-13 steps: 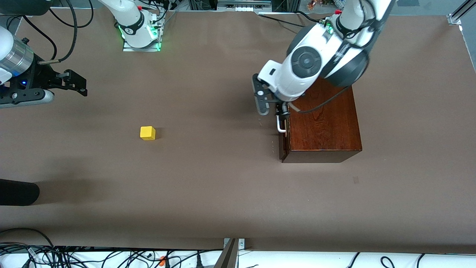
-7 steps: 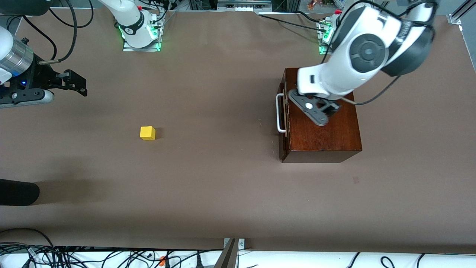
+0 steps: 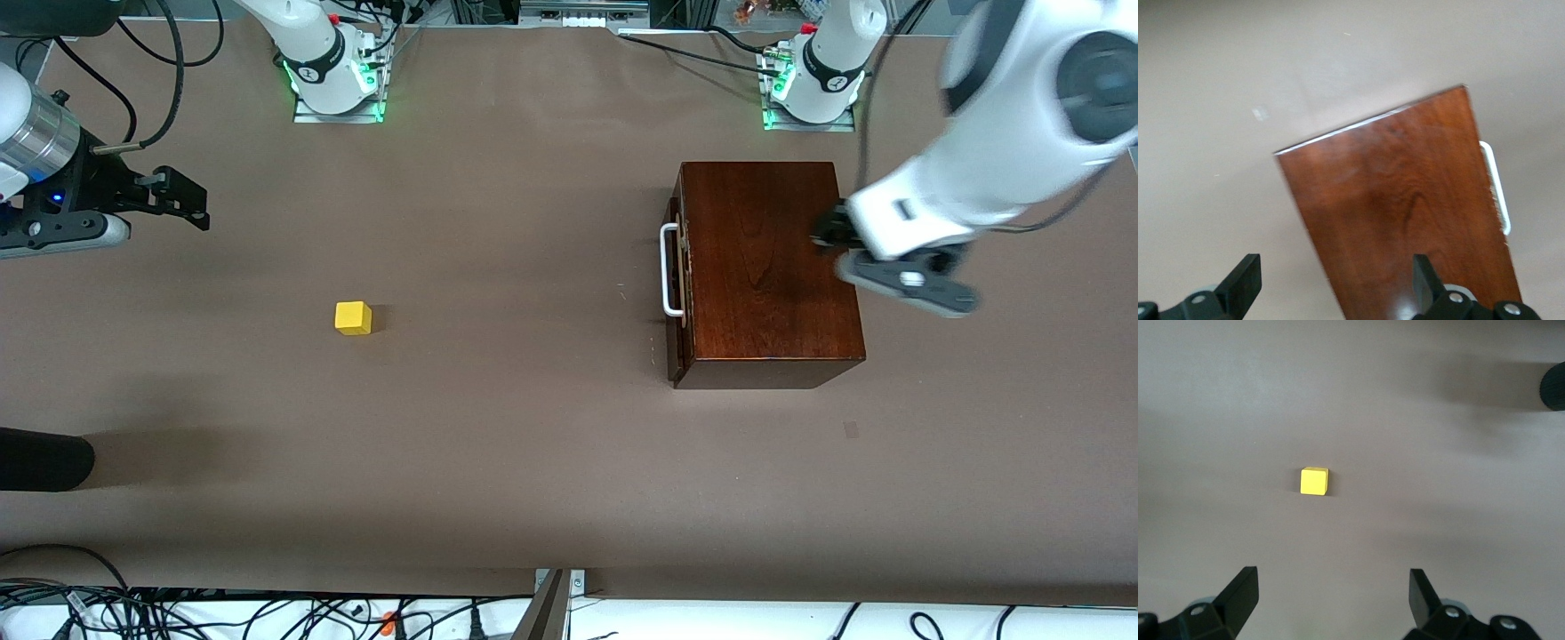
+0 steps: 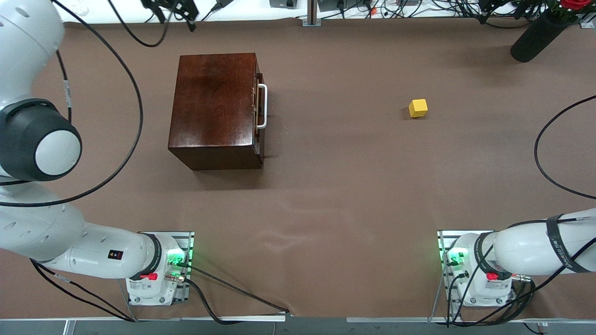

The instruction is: Open drawer, take yellow block, close drawer

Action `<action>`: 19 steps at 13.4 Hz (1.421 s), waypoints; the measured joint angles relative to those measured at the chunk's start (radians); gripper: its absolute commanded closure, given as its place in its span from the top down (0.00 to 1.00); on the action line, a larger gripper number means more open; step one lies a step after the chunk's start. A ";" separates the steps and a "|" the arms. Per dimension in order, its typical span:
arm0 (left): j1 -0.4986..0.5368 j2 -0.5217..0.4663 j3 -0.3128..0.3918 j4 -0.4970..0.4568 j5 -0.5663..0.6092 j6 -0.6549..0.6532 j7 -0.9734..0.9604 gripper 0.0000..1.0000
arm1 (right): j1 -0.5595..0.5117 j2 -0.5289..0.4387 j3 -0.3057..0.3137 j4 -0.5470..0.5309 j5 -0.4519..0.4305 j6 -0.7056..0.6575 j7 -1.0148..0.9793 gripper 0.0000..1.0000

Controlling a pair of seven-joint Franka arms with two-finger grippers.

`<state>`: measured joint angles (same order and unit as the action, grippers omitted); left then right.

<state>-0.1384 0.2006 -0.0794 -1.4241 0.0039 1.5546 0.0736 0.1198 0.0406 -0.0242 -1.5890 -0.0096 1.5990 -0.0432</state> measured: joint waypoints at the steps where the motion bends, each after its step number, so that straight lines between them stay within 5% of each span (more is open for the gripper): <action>1: 0.018 -0.020 0.015 -0.008 0.000 0.010 -0.019 1.00 | 0.000 0.000 0.000 0.000 0.000 0.000 0.000 1.00; 10: 0.126 -0.232 0.021 -0.300 0.000 0.130 -0.138 1.00 | 0.000 0.000 0.000 0.000 0.001 0.000 0.000 1.00; 19: 0.126 -0.235 0.008 -0.311 0.000 0.097 -0.139 1.00 | 0.000 0.000 0.000 0.000 0.001 -0.002 0.000 1.00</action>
<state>-0.0119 -0.0345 -0.0712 -1.7350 0.0037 1.6521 -0.0649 0.1198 0.0407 -0.0242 -1.5889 -0.0088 1.5972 -0.0432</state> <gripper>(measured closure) 0.000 0.000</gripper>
